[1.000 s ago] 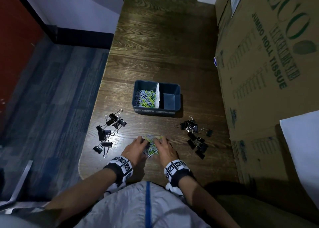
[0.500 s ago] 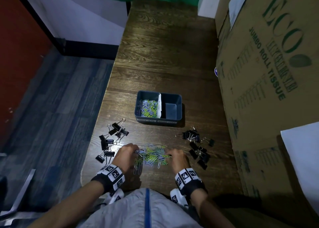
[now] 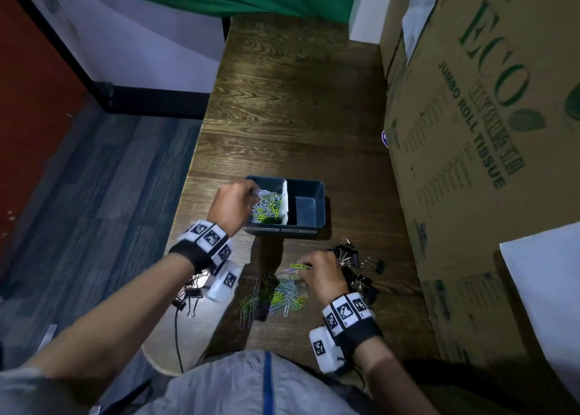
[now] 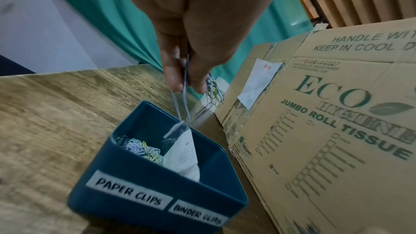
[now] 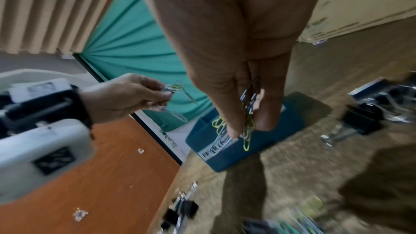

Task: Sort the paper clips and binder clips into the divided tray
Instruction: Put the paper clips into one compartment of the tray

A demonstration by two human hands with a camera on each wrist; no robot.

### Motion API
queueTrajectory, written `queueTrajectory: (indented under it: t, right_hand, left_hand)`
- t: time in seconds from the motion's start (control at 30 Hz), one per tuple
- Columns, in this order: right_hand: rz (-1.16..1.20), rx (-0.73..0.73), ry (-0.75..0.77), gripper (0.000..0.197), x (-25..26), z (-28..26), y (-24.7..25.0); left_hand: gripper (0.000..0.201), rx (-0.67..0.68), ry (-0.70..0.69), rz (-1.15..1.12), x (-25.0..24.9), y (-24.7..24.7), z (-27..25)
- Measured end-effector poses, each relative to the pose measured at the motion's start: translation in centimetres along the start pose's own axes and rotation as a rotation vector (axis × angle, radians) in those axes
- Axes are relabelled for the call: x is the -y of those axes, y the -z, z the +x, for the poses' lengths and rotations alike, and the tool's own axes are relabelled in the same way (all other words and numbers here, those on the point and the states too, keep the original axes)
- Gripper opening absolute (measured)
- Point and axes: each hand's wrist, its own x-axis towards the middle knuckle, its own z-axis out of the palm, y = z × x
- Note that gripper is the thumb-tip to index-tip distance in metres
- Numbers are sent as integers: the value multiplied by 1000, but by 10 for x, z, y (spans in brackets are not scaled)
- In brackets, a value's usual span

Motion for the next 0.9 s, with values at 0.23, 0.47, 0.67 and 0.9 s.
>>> queueTrajectory:
  t: [0.23,0.47,0.67,0.9]
  right_hand:
    - [98,-231,116,14,61,41,48]
    - [146,-267,152,40,95,78,56]
    - [60,-190,134,20,54,50,20]
    - [-170,310,-143,94,-21,2,-23]
  left_hand:
    - [32,24,166,-19,11,-19,13]
    - [20,170,84,188,52,-38,-59]
    - [29,503,98,352,72,-54,-122]
    - [81,659,62,489,87,-69,-159]
